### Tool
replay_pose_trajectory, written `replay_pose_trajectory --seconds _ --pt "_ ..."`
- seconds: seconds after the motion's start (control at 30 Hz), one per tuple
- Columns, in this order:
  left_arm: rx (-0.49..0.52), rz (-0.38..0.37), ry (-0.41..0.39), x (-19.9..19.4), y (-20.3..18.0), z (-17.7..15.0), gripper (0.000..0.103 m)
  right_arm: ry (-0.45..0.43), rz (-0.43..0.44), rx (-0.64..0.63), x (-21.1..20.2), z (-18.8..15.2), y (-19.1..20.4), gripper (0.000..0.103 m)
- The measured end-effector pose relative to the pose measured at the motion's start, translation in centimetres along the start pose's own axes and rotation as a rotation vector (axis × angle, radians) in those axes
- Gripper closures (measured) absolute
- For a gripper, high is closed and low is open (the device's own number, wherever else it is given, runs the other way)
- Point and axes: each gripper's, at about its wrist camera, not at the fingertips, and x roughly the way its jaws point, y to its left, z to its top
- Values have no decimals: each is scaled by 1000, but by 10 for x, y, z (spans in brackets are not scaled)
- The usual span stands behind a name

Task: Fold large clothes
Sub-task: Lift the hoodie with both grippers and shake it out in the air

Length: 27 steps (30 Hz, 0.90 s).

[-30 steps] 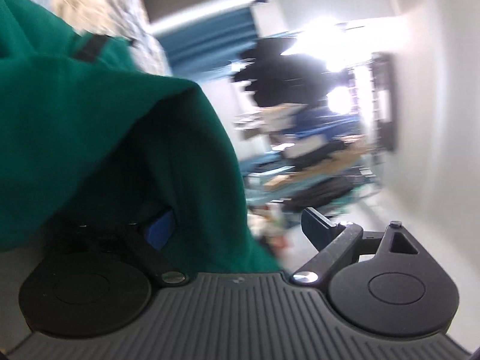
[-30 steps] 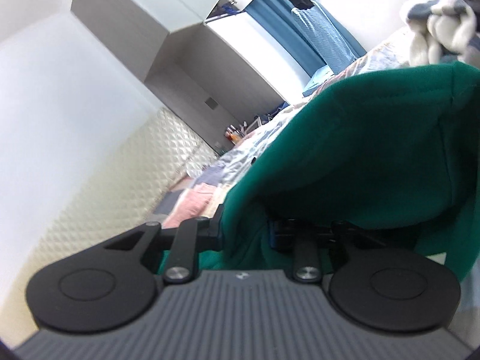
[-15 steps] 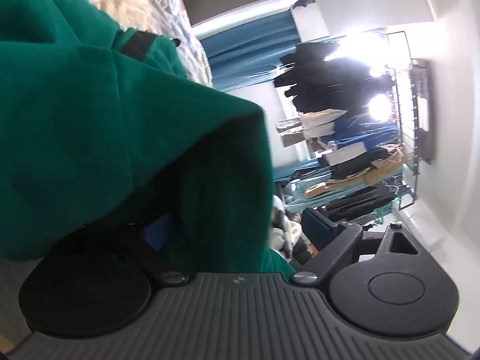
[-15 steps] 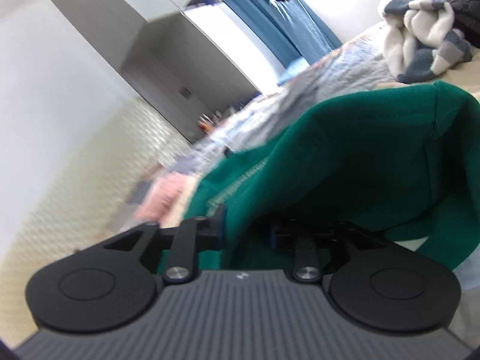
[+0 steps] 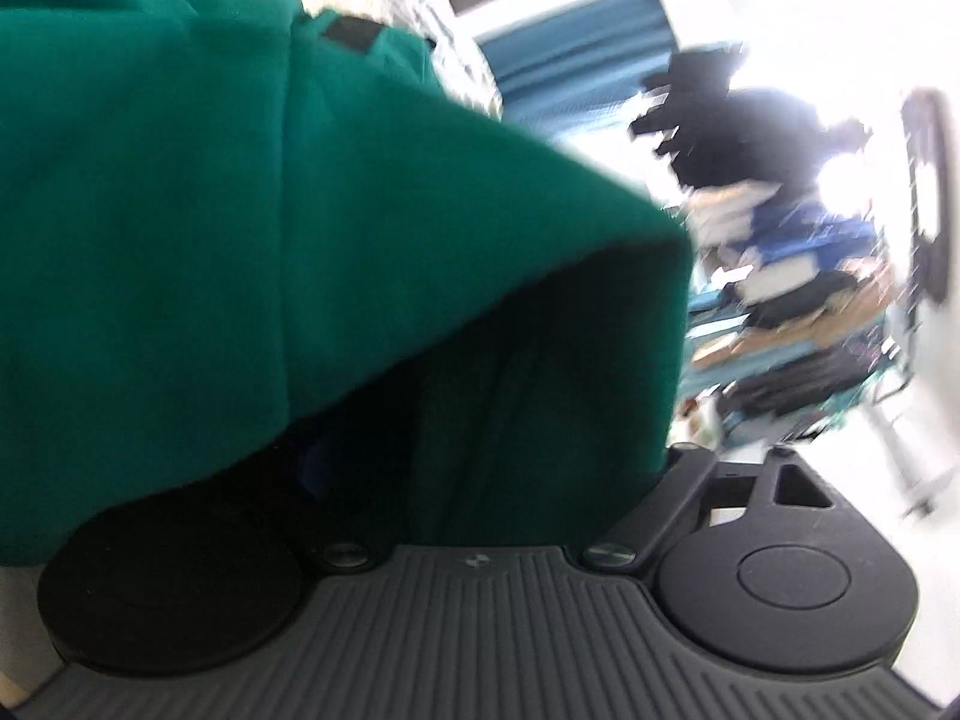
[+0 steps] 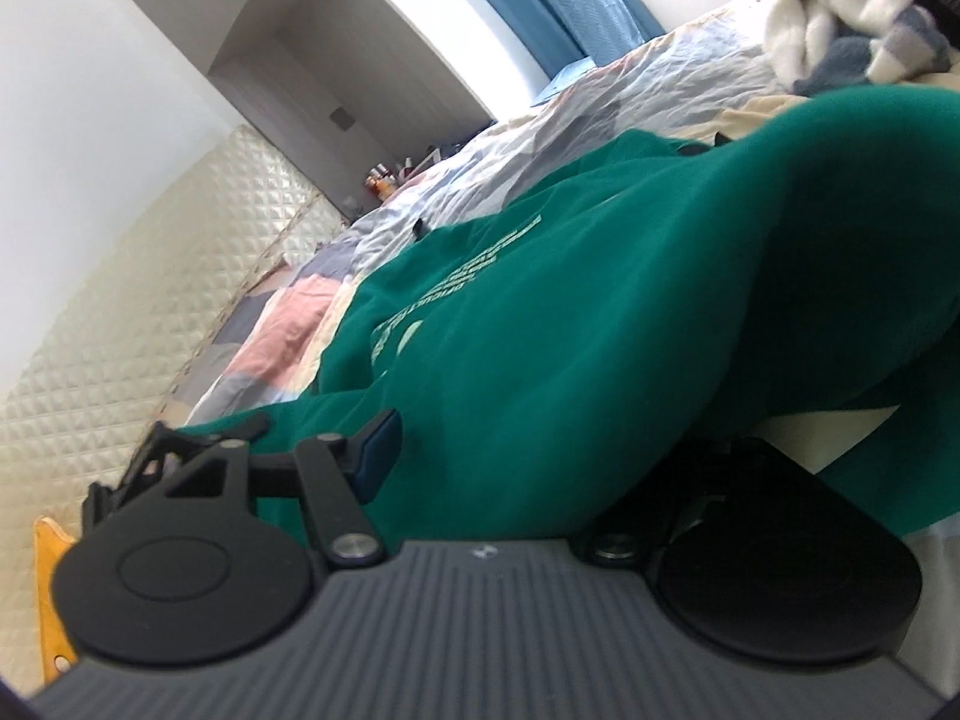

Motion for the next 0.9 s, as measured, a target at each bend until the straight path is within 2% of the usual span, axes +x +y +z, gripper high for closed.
replay_pose_trajectory --seconds 0.07,0.1,0.13,0.17,0.27,0.47,0.6,0.7,0.8,0.9 --pt "26 47 21 4 0 -1 46 -8 -21 -14 0 0 1 50" --pt "21 56 25 4 1 -2 51 -16 -34 -15 -1 0 1 61" --pt "15 55 29 2 2 -2 63 -24 -41 -6 -2 0 -1 70" --pt "14 43 24 -3 3 -3 68 -30 -36 11 -2 1 -3 72" --pt "59 8 -21 -19 -2 -9 74 -63 12 34 -7 1 -2 79" --pt "160 -105 -169 -72 -27 -15 78 -192 93 -116 -41 -3 39 81" --pt "226 -99 -224 -100 -41 -26 80 -263 130 -182 -71 -6 59 83" --pt "246 -91 -243 -121 -45 -38 82 -285 144 -178 -91 -9 70 84" --pt "276 -105 -287 -147 -65 -44 83 -306 155 -158 -110 -7 78 85" --pt "318 -119 -359 -194 -87 -65 84 -336 173 -179 -136 -3 98 86"
